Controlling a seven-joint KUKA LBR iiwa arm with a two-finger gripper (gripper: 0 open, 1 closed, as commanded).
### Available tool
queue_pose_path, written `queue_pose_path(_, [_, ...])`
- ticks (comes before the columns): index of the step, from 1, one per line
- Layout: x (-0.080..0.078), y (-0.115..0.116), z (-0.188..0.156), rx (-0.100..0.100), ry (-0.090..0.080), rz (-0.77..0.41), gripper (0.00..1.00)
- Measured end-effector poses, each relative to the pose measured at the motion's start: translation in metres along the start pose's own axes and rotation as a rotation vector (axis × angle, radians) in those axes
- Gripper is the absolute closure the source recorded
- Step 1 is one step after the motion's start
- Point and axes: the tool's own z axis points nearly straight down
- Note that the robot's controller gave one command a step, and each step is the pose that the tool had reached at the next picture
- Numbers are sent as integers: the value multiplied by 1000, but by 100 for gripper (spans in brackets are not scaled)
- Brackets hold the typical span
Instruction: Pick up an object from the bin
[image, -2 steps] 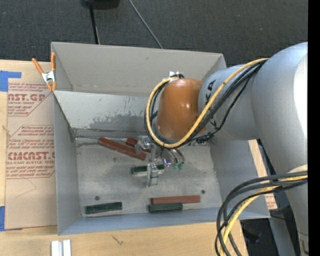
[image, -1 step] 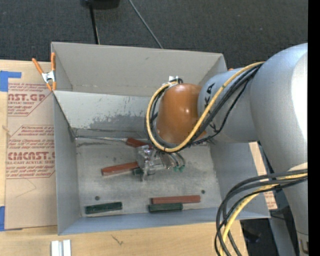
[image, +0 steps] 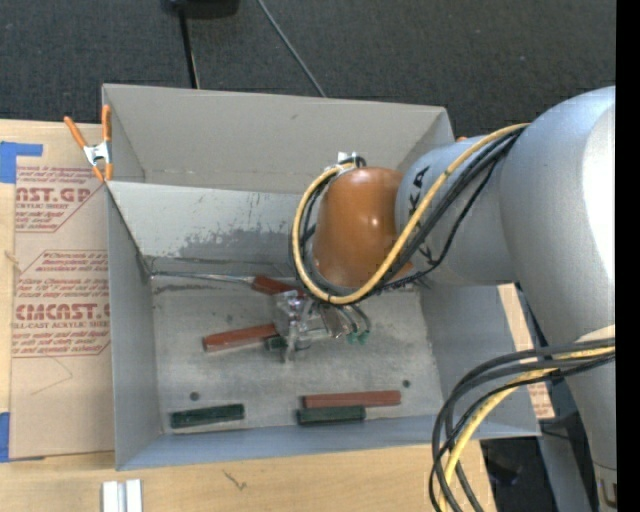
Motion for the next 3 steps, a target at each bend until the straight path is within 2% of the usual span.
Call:
queue_pose_path(1, [1,0,-5,0,7,0,100])
queue_pose_path(2, [4,0,-24,1,25,-1,100])
queue_pose_path(3, [3,0,-46,1,25,-1,100])
